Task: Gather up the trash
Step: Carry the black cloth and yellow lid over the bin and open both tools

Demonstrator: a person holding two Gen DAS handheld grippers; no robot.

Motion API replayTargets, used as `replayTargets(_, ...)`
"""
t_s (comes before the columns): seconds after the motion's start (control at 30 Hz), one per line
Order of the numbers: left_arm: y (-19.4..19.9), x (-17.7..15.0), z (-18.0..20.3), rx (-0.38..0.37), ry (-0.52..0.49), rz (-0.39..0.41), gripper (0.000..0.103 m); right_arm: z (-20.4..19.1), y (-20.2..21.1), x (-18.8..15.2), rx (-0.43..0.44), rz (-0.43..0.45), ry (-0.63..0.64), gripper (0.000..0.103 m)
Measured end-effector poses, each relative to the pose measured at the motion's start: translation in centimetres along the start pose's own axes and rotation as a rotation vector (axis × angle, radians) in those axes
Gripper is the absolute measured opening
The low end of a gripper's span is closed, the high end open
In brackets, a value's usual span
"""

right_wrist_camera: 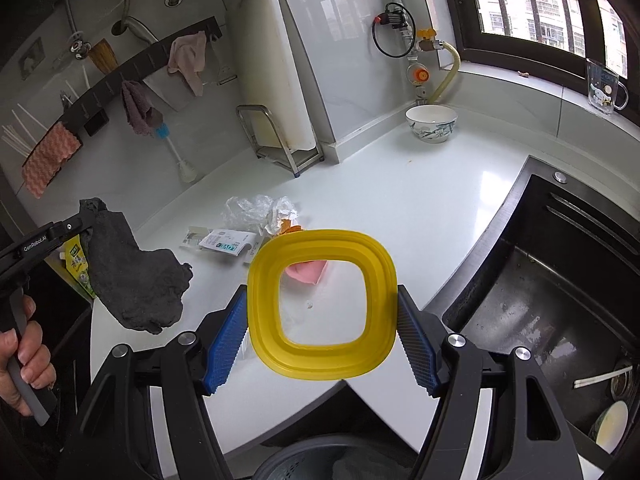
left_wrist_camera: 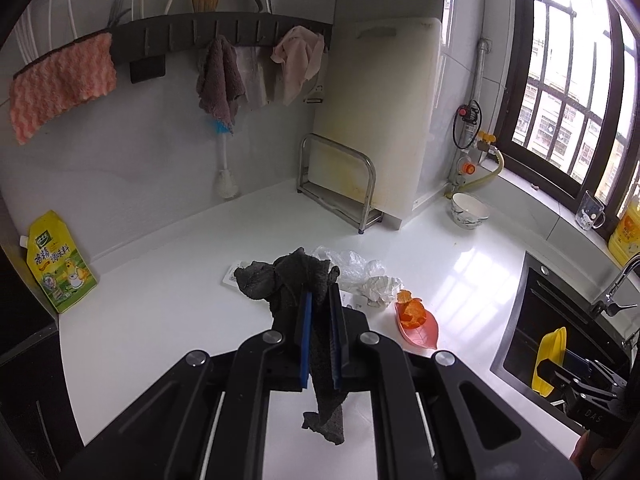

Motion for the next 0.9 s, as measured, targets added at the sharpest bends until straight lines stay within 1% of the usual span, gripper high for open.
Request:
replayTargets(0.17, 3.5, -2.0, 0.6, 0.015, -0.010, -0.005, 0.008, -0.7, 2.0, -1.9, 0.034, -0.024, 0.025, 0.068)
replayTargets(0.4, 7.6, -6.9, 3.0, -0.029, 0.003, -0.074, 0.008, -1.3, 4.9, -5.7, 0.069, -0.071, 0.073, 0.068)
replayTargets(0.53, 9.9, -10.1, 5.8, -0.047, -0.054, -0.088, 0.008, -1.2, 6.5, -8.4, 0.091, -0.103, 0.087, 0.068)
replayTargets(0.6, 10.9, -11.6, 7.4, -0.070, -0.085, -0.093, 0.008, -1.0, 7.1, -9.9, 0.096, -0.118, 0.095, 0.068)
replayTargets(0.7, 11.6, -13.9, 9.5, -0.108, -0.105, -0.119, 0.008, -0.7, 7.9, -11.9, 0.109, -0.143, 0.100, 0.068)
replayTargets(0.8, 11.6, -16.5, 11.1, -0.131, -0.118, -0.155, 0.008, -0.3, 8.2, -13.8, 0.112, -0.168, 0.108, 0.068)
replayTargets(0.9, 11.1, -19.3, 12.3, -0.131, -0.146, -0.195, 0.008, 0.2, 8.2, -15.7, 0.115, -0.195, 0.109, 0.068)
Point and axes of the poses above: each gripper's, at about its wrist camera, not at the fingertips, and y roughly against the way its jaws point, z to its right, x to its top, the point moved 9 cm from there along -y, roughly the way its jaws point, and after that the axes turned 9 degrees about y, right-handed, at the moved point
